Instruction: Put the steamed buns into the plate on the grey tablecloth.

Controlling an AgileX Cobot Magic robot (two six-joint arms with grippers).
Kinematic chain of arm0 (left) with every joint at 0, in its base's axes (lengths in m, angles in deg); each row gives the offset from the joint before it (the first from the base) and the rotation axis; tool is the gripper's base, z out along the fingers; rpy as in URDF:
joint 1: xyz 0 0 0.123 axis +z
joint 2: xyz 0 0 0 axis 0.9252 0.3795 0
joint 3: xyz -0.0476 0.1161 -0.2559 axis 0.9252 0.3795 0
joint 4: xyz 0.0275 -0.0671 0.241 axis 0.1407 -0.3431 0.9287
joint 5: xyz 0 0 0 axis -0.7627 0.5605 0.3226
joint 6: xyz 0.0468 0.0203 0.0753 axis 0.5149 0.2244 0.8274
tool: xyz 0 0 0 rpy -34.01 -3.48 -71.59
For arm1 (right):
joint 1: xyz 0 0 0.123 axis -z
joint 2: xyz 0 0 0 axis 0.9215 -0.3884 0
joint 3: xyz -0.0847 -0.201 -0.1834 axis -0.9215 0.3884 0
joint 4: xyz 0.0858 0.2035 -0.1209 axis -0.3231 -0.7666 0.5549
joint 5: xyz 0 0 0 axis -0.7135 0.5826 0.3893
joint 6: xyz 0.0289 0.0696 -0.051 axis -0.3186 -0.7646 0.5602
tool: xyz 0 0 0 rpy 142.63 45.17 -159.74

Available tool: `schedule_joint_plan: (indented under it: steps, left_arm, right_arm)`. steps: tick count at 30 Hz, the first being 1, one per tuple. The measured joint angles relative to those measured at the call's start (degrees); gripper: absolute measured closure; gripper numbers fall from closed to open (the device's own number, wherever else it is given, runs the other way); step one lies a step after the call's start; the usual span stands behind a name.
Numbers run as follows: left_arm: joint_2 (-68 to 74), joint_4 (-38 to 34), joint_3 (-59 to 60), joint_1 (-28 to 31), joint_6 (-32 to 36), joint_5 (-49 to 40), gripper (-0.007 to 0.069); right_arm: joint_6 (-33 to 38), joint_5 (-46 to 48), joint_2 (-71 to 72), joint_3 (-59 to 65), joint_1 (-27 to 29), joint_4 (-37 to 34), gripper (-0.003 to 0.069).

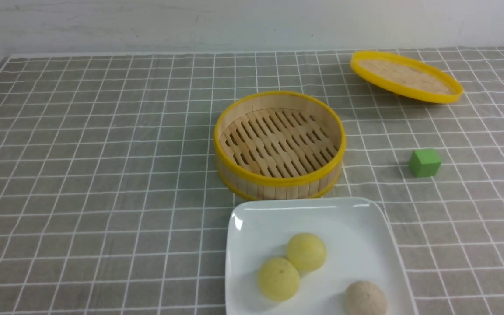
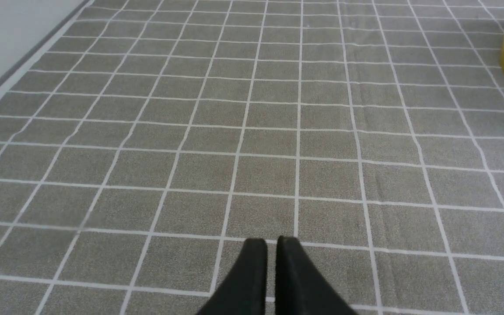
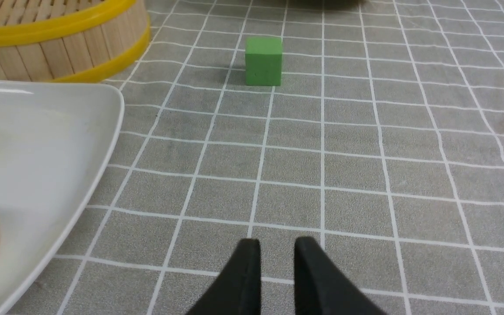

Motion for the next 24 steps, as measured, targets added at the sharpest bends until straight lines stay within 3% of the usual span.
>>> schedule_joint_plan:
  steps: [24]
  left_arm:
    - [0.00, -0.12, 0.00, 1.65, 0.00, -0.05, 0.0552]
  right_arm:
    - [0.12, 0.00, 0.00, 0.00, 0.00, 0.00, 0.0484]
